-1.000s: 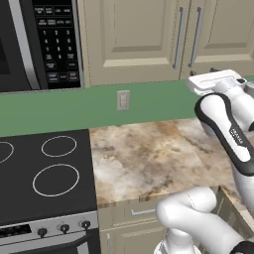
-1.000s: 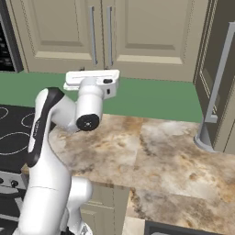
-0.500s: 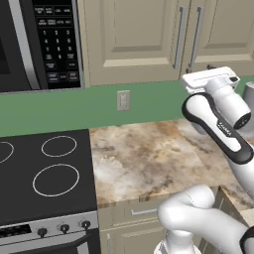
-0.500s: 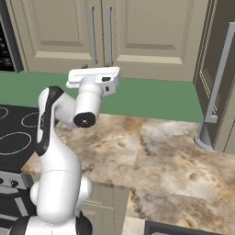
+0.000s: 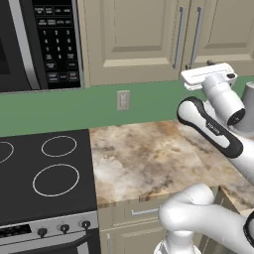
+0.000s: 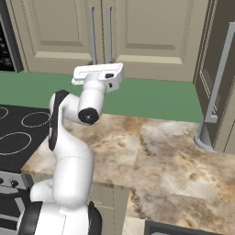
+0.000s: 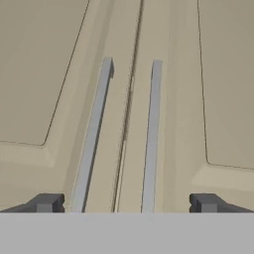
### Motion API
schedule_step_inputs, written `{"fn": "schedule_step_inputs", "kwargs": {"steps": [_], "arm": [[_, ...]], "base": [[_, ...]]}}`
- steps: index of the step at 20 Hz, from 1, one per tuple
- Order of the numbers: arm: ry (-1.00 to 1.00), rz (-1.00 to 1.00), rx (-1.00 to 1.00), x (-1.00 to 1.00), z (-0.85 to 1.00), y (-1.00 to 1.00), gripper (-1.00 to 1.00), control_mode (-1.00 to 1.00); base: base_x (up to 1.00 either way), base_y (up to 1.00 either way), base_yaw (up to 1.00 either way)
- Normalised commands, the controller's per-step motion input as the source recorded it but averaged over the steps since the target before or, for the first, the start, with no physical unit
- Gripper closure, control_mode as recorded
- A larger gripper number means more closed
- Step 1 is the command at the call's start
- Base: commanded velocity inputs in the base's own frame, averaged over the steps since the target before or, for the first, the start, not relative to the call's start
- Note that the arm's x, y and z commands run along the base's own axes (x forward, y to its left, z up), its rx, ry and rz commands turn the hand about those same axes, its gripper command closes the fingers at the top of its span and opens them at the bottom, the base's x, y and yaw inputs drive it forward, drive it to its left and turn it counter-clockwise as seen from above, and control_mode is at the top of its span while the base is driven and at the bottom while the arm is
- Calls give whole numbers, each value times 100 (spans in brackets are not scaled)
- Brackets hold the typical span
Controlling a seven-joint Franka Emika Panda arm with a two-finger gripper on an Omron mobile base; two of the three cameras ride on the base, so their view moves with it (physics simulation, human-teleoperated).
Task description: Open the cabinet, retrieve the rolling pin, and place it next to the meat on the cutting board to prepare for tenderizing.
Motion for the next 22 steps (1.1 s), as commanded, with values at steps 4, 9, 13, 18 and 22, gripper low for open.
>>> {"fn": "schedule_step_inputs", "kwargs": {"steps": [4, 9, 13, 18, 22], "arm": [[1, 0, 0, 27, 26, -17, -100, -100], [2, 0, 1, 24, 15, -11, -100, -100], [3, 0, 5, 11, 2, -19, -100, -100], [2, 0, 9, 9, 0, -17, -100, -100], [4, 0, 11, 23, 3, -3, -100, -100]], "base": [[0, 0, 0], [0, 0, 0], [0, 0, 0], [0, 0, 0], [0, 0, 0]]}}
